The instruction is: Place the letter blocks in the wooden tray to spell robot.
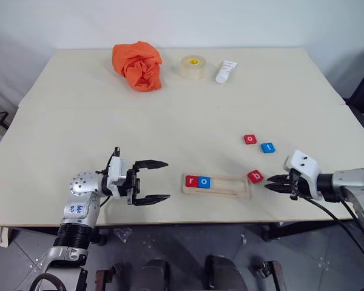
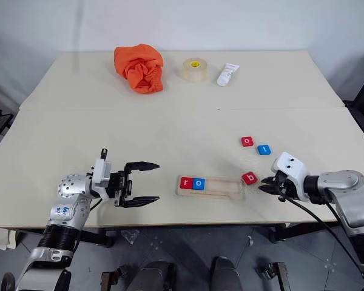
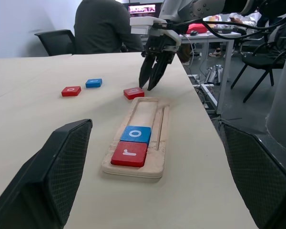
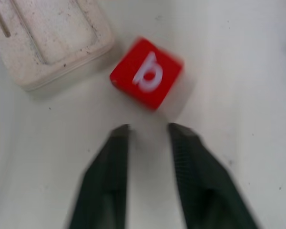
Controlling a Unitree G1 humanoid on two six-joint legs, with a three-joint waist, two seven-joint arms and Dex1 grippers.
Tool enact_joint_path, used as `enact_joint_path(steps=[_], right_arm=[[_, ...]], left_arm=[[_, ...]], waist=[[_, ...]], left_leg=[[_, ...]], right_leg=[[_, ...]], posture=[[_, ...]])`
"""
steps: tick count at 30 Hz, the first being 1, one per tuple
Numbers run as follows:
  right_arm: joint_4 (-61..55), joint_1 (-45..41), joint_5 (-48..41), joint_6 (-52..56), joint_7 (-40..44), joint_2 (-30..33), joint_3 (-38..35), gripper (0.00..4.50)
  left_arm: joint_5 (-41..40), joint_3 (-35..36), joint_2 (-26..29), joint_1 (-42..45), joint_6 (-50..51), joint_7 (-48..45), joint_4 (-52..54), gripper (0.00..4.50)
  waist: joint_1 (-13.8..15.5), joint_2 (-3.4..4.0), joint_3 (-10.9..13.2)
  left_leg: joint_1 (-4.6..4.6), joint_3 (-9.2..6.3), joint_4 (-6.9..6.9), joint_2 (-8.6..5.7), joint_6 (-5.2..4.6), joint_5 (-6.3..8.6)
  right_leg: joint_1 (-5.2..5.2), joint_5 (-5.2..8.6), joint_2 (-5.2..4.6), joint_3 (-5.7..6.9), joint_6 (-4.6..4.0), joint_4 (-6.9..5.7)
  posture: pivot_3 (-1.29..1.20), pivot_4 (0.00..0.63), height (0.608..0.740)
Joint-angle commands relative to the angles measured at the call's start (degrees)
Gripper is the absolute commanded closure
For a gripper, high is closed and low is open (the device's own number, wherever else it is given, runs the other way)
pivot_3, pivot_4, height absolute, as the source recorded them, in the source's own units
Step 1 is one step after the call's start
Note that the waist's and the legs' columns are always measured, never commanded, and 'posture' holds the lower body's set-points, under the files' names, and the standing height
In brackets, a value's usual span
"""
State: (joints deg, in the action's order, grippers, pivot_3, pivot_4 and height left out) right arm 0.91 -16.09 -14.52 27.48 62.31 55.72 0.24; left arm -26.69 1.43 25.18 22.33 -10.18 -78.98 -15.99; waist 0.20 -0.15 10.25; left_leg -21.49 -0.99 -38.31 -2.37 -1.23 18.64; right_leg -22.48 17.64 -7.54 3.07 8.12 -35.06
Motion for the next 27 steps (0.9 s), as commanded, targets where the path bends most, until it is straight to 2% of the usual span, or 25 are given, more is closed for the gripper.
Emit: enact_joint_path(steps=[1, 9, 15, 18, 23, 27], right_arm=[[-1.0, -2.0, 0.3, 0.4, 0.2, 0.7, -0.6, 4.48], [-3.4, -8.8, 0.1, 3.5, 2.2, 1.7, 0.5, 4.48], [-4.3, -8.7, 0.4, 3.9, 3.0, 2.0, 1.4, 4.48], [-3.6, -8.9, 1.7, 4.8, 1.8, 1.8, 1.9, 3.92], [-4.9, -9.3, 0.7, 10.2, -4.0, -1.8, -0.2, 2.19], [-9.2, -6.3, -0.9, 14.6, -7.9, -4.1, -2.3, 0.83]], left_arm=[[-0.4, 0.8, 0.6, -0.2, -0.7, 0.5, 2.3, 0.00], [-0.2, 0.6, 0.2, -0.2, -1.2, 1.0, 2.0, 0.00], [-0.3, 0.5, 0.0, 0.0, -1.3, 1.5, 2.1, 0.00], [-0.4, 0.5, 0.1, -0.4, -1.1, 1.8, 2.6, 0.00], [-0.3, 0.5, 0.2, -0.6, -0.9, 2.2, 3.1, 0.00], [-0.4, 0.4, 0.2, -1.0, -0.6, 2.5, 3.6, 0.00]], waist=[[0.0, 0.00, 0.0], [-0.1, 0.00, 0.0], [0.3, 0.00, 0.0], [0.4, 0.00, 0.0], [0.6, 0.00, 0.0], [0.7, 0.00, 0.0]], left_leg=[[0.00, 0.00, 0.00, 0.00, 0.00, 0.00], [0.00, -0.01, 0.01, 0.04, 0.03, 0.01], [-0.02, -0.02, 0.01, 0.00, 0.03, 0.02], [-0.02, -0.02, 0.00, 0.01, 0.03, 0.02], [-0.02, -0.01, 0.00, 0.01, 0.03, 0.02], [-0.02, -0.02, 0.01, 0.03, 0.04, 0.02]], right_leg=[[0.00, 0.00, 0.00, 0.00, 0.00, 0.00], [-0.02, 0.00, 0.01, 0.00, 0.00, 0.00], [-0.02, 0.00, -0.02, 0.04, 0.01, 0.00], [-0.02, -0.01, -0.01, 0.05, 0.01, 0.01], [-0.02, 0.00, -0.01, 0.04, 0.01, 0.01], [-0.05, 0.00, -0.01, 0.04, 0.01, -0.01]], posture=[[0.00, 0.150, 0.740], [0.00, 0.150, 0.740], [0.00, 0.150, 0.740], [0.00, 0.150, 0.740], [0.00, 0.150, 0.740], [0.00, 0.150, 0.740]])
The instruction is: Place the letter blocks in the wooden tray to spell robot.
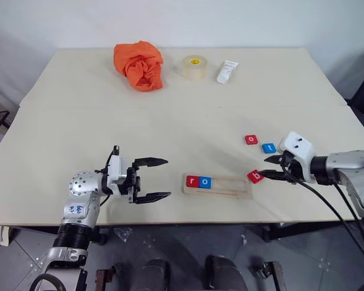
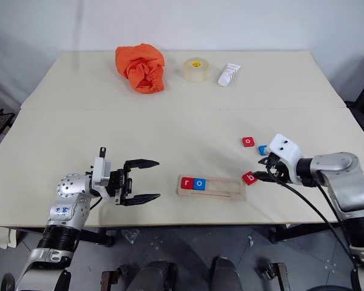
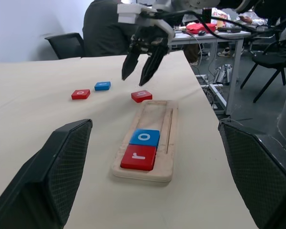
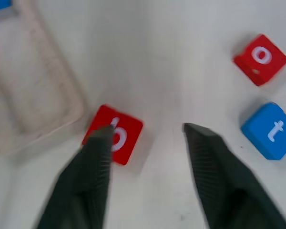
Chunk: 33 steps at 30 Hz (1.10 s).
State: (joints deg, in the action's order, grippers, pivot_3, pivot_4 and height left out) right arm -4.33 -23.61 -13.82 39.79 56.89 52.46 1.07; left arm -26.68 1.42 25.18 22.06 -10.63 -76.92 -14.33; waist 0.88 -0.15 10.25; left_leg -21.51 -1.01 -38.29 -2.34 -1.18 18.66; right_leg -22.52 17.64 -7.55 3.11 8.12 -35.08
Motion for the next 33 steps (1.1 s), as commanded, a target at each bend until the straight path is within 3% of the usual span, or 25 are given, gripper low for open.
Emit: enact_joint_path(steps=[1, 2, 3, 18, 21, 27, 33], right_arm=[[-4.5, 1.7, -1.8, 2.7, -3.2, -1.2, -3.4, 0.42], [-4.8, 2.1, -1.9, 3.1, -4.1, -1.7, -3.6, 0.08], [-4.8, 2.4, -1.9, 3.5, -5.2, -2.3, -4.0, 0.03], [-1.8, 3.8, -1.7, 0.9, -7.6, -2.3, -4.5, 0.03], [-0.6, 4.2, -2.0, -3.3, -4.4, -0.6, -5.2, 0.03], [8.2, 1.4, 1.9, -15.7, 5.9, 4.6, 0.2, 0.03], [17.9, -6.1, 4.8, -22.5, 8.3, 1.9, 2.8, 0.03]], left_arm=[[-0.4, 0.4, 0.2, -0.8, -0.1, 0.4, 2.0, 0.00], [-0.4, 0.4, 0.3, -0.8, 0.0, 0.4, 2.0, 0.00], [-0.5, 0.4, 0.3, -0.8, 0.0, 0.4, 2.1, 0.00], [-0.5, 0.5, 0.5, -0.2, 0.3, 0.4, 1.8, 0.00], [-0.5, 0.6, 0.7, -0.3, 0.4, 0.4, 1.9, 0.00], [-0.5, 0.5, 0.7, 0.2, 0.6, 0.3, 1.6, 0.00], [-0.6, 0.7, 0.9, -0.2, 0.8, 0.6, 2.3, 0.00]], waist=[[0.2, 0.00, 0.0], [0.3, 0.00, 0.0], [0.3, 0.00, 0.0], [0.3, 0.00, 0.0], [0.3, 0.00, 0.0], [0.3, 0.00, 0.0], [-0.2, 0.00, 0.0]], left_leg=[[0.00, -0.01, -0.01, 0.00, 0.01, 0.00], [0.00, 0.00, 0.00, -0.01, 0.01, 0.01], [0.00, 0.00, -0.01, -0.01, 0.01, 0.01], [0.00, 0.02, -0.03, -0.02, 0.00, 0.01], [0.00, 0.03, -0.02, -0.04, 0.00, 0.00], [0.00, 0.05, -0.03, -0.03, -0.01, 0.01], [0.01, 0.09, -0.04, 0.00, -0.01, 0.00]], right_leg=[[0.00, 0.00, 0.00, 0.01, 0.00, 0.00], [0.00, 0.00, 0.01, 0.01, 0.00, 0.01], [0.01, 0.00, 0.01, 0.01, 0.00, 0.00], [0.02, 0.00, 0.03, 0.01, 0.00, -0.02], [0.02, 0.00, 0.02, 0.00, 0.00, -0.04], [0.05, 0.00, 0.06, 0.01, 0.00, -0.01], [0.00, 0.00, 0.06, 0.01, 0.00, -0.03]], posture=[[0.00, 0.150, 0.740], [0.00, 0.150, 0.740], [0.00, 0.150, 0.740], [0.00, 0.150, 0.740], [0.00, 0.150, 0.740], [0.00, 0.150, 0.740], [0.00, 0.150, 0.740]])
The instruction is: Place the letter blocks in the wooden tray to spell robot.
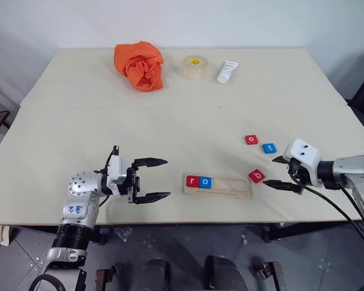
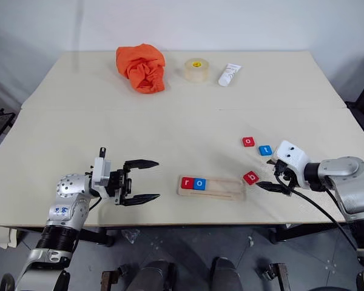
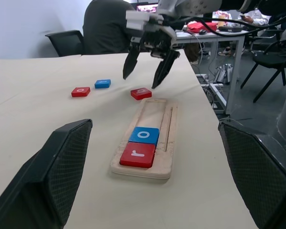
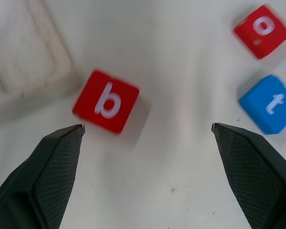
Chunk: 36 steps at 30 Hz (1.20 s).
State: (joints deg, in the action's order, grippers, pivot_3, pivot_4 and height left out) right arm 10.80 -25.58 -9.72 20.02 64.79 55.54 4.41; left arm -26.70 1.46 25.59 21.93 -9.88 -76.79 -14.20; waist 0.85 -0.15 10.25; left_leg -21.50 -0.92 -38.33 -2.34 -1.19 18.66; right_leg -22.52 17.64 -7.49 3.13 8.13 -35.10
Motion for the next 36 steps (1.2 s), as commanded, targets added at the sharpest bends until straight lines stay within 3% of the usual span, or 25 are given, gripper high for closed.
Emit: enact_joint_path(steps=[1, 8, 15, 27, 36], right_arm=[[4.2, -5.6, 0.7, -3.0, 0.2, -2.1, -0.5, 0.03], [12.1, -11.9, 2.3, -4.1, -1.5, -6.2, -0.2, 0.03], [15.1, -12.4, 5.2, -6.2, -2.4, -8.3, 0.9, 0.03], [9.0, -7.2, 4.8, -3.8, 1.6, -4.0, -0.4, 0.03], [8.5, -7.8, 4.6, -4.7, 1.4, -2.8, -1.2, 0.03]], left_arm=[[-0.6, 0.8, 0.6, -0.3, 0.1, 0.6, 2.5, 0.00], [-0.7, 1.1, 1.0, -1.8, 0.4, 1.4, 4.1, 0.00], [-0.7, 1.1, 1.0, -2.1, 0.2, 2.0, 4.4, 0.00], [-0.4, 1.0, 0.6, -1.8, -0.4, 1.9, 3.6, 0.00], [-0.3, 0.8, 0.3, -1.3, -0.8, 1.7, 2.7, 0.00]], waist=[[-0.4, 0.00, 0.0], [-0.8, 0.00, 0.0], [-0.9, 0.00, 0.0], [-0.7, 0.00, 0.0], [-0.8, 0.00, 0.0]], left_leg=[[0.00, 0.02, -0.01, 0.00, 0.00, 0.00], [-0.01, -0.08, -0.03, 0.00, 0.01, 0.00], [-0.03, -0.08, -0.06, 0.00, 0.01, 0.00], [-0.04, -0.10, -0.12, -0.01, 0.01, 0.00], [-0.03, -0.09, -0.18, 0.00, 0.01, 0.00]], right_leg=[[0.00, 0.00, -0.01, 0.00, 0.00, 0.01], [0.03, 0.00, -0.06, 0.13, 0.00, -0.06], [0.02, 0.00, -0.06, 0.20, 0.00, -0.24], [0.04, 0.00, -0.08, 0.22, 0.00, -0.29], [0.04, 0.00, -0.08, 0.21, 0.00, -0.28]], posture=[[0.00, 0.150, 0.740], [0.00, 0.150, 0.740], [0.00, 0.150, 0.740], [0.00, 0.150, 0.740], [0.00, 0.150, 0.740]])
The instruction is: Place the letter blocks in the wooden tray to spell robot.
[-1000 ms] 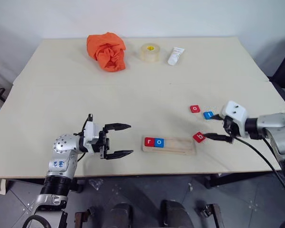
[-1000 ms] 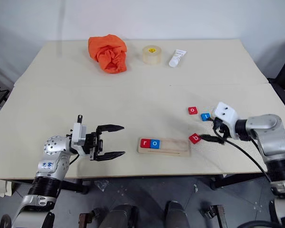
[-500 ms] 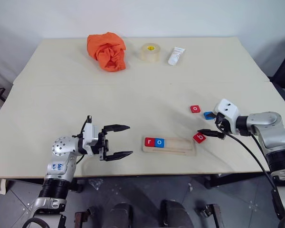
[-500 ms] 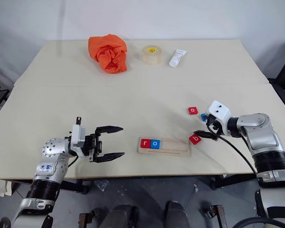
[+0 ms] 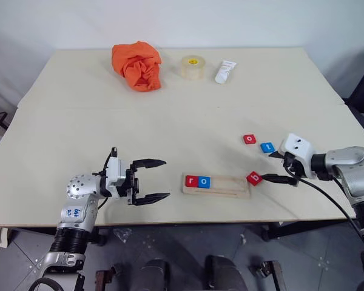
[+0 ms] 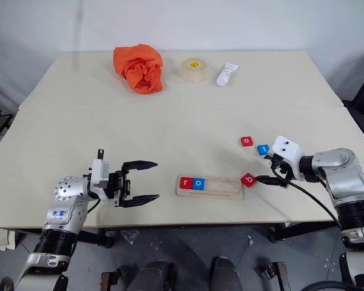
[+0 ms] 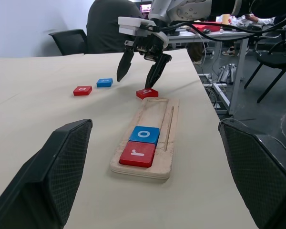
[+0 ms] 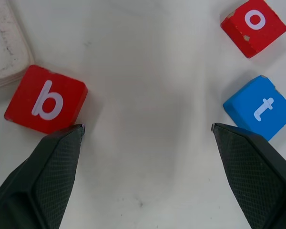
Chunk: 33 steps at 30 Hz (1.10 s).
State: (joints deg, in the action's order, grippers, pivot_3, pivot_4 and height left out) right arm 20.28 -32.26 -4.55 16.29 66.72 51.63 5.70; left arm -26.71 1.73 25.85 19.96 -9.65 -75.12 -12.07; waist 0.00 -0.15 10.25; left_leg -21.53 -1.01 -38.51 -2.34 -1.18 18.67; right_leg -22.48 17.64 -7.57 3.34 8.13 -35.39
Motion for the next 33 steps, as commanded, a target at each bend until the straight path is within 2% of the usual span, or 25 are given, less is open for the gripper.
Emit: enact_joint_path(steps=[1, 8, 17, 33], right_arm=[[-1.2, -2.0, -0.9, -0.3, -0.8, 0.5, -2.6, 0.03], [0.3, -5.1, -0.7, 0.0, -2.3, -2.7, -1.0, 0.03], [3.6, -9.2, 1.8, -2.9, 0.5, -5.3, 2.4, 0.03], [6.9, -9.9, 4.7, -5.1, 4.8, -2.7, 3.8, 0.03]], left_arm=[[-0.3, 0.5, 0.0, 0.7, -1.0, 0.0, 0.5, 0.00], [-0.3, 0.4, -0.1, 0.7, -1.1, 0.2, 0.5, 0.00], [-0.3, 0.7, 0.1, 0.3, -1.2, 0.3, 0.8, 0.00], [-0.3, 0.7, -0.2, -0.3, -1.6, 1.1, 0.9, 0.00]], waist=[[0.0, 0.00, 0.0], [0.0, 0.00, 0.0], [-0.1, 0.00, 0.0], [0.0, 0.00, 0.0]], left_leg=[[0.00, 0.00, -0.01, 0.00, 0.00, 0.00], [0.00, -0.01, -0.07, 0.03, 0.03, 0.02], [-0.01, 0.00, -0.14, 0.01, 0.02, 0.02], [-0.01, -0.01, -0.14, 0.00, 0.02, 0.02]], right_leg=[[0.00, 0.00, 0.00, 0.00, 0.00, 0.01], [-0.01, 0.00, 0.01, 0.00, 0.00, 0.08], [-0.02, 0.00, 0.00, -0.01, 0.00, -0.01], [-0.02, 0.00, -0.01, 0.00, 0.00, -0.04]], posture=[[0.00, 0.150, 0.740], [0.00, 0.150, 0.740], [0.00, 0.150, 0.740], [0.00, 0.150, 0.740]])
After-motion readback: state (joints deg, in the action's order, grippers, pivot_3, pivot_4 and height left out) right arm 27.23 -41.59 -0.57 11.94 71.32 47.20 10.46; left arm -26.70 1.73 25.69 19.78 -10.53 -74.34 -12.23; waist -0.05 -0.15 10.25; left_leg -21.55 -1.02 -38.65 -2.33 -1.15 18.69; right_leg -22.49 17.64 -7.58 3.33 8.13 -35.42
